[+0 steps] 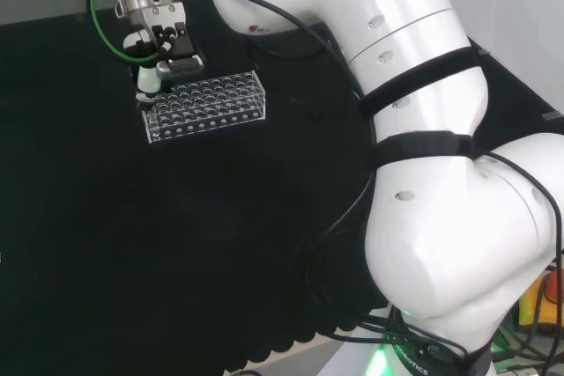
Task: Put the test tube back in the rack.
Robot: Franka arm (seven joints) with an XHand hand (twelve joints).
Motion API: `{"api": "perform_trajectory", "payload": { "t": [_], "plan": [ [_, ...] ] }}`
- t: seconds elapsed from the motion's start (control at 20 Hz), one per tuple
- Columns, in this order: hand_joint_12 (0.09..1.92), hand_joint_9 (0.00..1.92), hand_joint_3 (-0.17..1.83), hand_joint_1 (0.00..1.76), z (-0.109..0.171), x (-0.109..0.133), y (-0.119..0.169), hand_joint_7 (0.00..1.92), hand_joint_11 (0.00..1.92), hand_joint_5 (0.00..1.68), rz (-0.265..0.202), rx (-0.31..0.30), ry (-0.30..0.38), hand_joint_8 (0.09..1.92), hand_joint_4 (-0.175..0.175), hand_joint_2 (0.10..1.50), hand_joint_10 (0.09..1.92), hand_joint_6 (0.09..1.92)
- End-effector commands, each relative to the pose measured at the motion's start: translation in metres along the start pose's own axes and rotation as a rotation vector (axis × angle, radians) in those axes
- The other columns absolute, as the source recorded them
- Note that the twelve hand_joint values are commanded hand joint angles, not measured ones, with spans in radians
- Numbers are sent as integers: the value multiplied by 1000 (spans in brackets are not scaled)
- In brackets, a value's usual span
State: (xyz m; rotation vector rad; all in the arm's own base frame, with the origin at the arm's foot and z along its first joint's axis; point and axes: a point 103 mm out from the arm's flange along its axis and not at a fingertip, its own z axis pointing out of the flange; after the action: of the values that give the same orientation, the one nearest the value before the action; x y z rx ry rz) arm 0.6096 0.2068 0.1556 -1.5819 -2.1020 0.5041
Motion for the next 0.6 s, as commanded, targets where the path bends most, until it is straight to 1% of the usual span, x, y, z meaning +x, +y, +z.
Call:
{"api": "perform_trajectory", "payload": {
  "t": [0.05, 0.1, 0.15, 0.25, 0.4, 0.6],
  "plan": [
    [1411, 1124, 618, 1162, -9, -7, -4, 1083, 522, 910, -40, 102, 112, 831, -111, 661, 738, 764],
    [1458, 983, 671, 1131, -11, -8, -5, 916, 428, 740, -47, 107, 118, 886, -87, 612, 791, 783],
    [1491, 856, 703, 1109, -13, -7, -6, 777, 357, 609, -52, 109, 122, 926, -70, 577, 830, 785],
    [1529, 687, 721, 1084, -17, -6, -9, 597, 264, 457, -61, 105, 125, 967, -49, 544, 880, 757],
    [1549, 578, 715, 1069, -26, -4, -15, 480, 206, 364, -72, 95, 127, 975, -39, 530, 909, 693],
    [1561, 515, 699, 1059, -45, -4, -28, 424, 168, 339, -85, 67, 128, 970, -33, 529, 929, 621]
  ]
}}
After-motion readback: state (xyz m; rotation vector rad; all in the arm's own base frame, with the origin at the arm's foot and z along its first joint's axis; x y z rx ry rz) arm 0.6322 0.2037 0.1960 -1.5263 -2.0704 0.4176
